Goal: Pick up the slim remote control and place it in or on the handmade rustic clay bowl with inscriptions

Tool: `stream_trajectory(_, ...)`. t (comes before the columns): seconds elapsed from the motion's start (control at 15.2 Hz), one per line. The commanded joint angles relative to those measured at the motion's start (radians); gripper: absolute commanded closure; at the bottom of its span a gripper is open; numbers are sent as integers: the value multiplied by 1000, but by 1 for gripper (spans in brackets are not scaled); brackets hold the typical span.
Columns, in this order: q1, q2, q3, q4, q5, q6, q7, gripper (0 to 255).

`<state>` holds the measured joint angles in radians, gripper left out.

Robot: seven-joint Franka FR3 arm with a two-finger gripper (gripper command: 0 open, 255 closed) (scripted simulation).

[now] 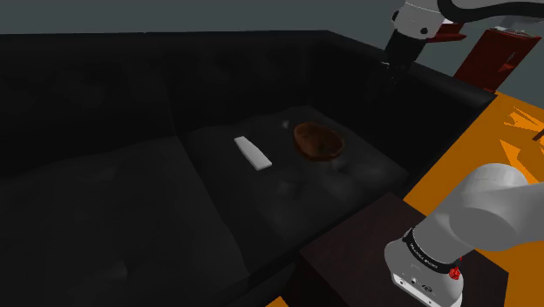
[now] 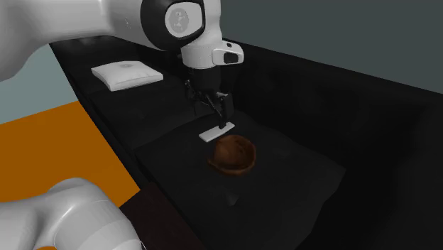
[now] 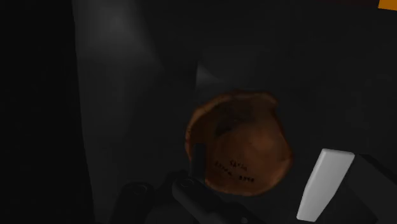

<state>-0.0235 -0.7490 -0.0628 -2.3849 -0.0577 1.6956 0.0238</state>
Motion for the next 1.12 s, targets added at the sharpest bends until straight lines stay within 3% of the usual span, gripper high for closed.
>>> stream_trajectory(0.0,0,0,0,0,0,0,0,0)
stream_trajectory(0.53,35,251,71,26,48,187,105,0)
stream_trajectory(1.06,62,542,130,135,68,332,202,0)
